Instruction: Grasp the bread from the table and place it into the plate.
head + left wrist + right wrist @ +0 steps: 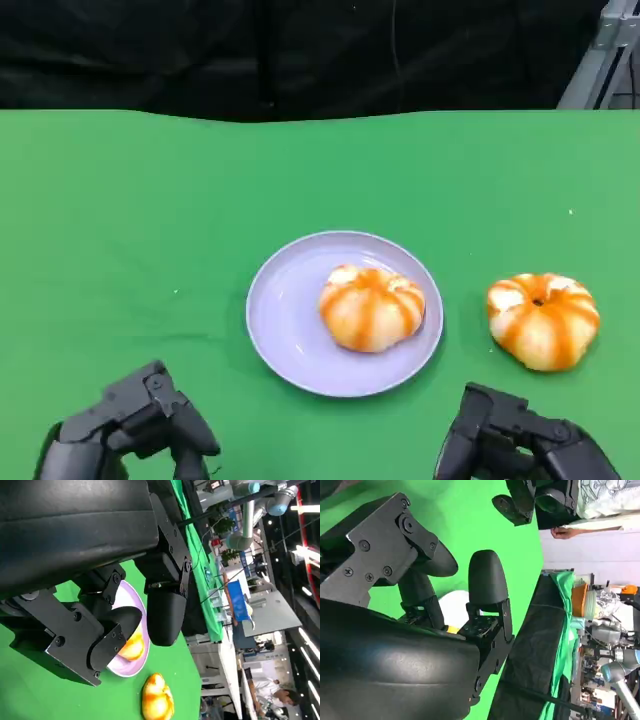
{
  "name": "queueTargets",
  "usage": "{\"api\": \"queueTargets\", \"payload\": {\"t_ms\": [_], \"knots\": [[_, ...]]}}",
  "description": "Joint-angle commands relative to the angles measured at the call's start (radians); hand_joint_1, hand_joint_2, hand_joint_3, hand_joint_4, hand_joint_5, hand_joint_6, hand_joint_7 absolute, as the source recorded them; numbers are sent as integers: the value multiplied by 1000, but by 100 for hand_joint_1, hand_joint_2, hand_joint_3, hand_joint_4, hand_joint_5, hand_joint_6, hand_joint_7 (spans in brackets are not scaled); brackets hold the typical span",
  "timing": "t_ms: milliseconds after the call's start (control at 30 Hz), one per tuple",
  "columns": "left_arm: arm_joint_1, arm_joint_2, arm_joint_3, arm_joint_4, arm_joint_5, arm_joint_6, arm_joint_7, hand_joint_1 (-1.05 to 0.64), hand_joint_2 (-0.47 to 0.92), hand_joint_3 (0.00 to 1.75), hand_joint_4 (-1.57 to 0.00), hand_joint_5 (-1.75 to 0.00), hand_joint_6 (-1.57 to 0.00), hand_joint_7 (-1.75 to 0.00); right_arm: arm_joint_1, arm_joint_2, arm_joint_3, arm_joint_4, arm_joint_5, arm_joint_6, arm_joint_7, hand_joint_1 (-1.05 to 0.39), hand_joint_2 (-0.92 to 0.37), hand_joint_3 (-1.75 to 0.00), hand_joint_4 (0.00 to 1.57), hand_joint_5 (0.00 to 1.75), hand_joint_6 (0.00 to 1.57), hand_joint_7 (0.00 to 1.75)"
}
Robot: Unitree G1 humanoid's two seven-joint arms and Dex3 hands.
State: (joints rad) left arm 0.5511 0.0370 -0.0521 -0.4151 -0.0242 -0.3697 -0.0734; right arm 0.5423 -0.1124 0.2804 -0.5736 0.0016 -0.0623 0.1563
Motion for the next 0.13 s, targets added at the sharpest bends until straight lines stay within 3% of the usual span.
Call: {"api": "queueTargets", "payload": {"t_ms": [33, 133], "knots": [[-23, 1, -9, 25, 4, -5, -6, -2, 37, 145, -88, -172, -81, -158, -5, -13, -29, 13, 25, -24, 12, -2, -38, -133, 68, 173, 66, 152], [-40, -1, -17, 38, 5, -1, -6, -3, 34, 150, -85, -172, -81, -158, -9, -12, -42, 19, 36, -31, 19, -1, -38, -133, 68, 173, 66, 152]]}}
